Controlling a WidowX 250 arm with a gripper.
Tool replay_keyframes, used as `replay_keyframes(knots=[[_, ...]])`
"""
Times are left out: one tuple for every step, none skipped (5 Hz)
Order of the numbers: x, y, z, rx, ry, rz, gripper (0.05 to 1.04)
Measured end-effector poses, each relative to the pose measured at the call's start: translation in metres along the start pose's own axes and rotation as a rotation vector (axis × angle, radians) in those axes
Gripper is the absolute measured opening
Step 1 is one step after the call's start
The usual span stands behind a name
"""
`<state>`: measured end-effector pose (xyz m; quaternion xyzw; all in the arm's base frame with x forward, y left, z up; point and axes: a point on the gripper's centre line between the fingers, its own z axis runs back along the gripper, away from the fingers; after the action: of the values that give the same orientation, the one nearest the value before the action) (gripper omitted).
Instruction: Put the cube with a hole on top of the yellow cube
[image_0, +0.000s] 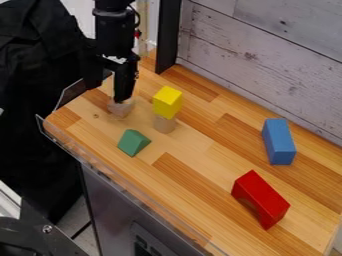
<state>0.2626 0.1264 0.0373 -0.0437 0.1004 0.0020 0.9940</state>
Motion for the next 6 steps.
replay_keyframes(knots=[[0.002, 0.004, 0.0, -0.021, -0.036, 0.0, 1.0], [0.005, 0.009, -0.006, -0.009, -0.024, 0.022, 1.0], [0.014, 0.011, -0.012, 0.004, -0.01, 0.046, 1.0], [0.02, 0.01, -0.017, 0.009, 0.001, 0.073, 1.0], [0.028, 0.003, -0.017, 0.027, -0.001, 0.073, 1.0], [0.03, -0.004, -0.021, 0.031, 0.017, 0.07, 1.0]])
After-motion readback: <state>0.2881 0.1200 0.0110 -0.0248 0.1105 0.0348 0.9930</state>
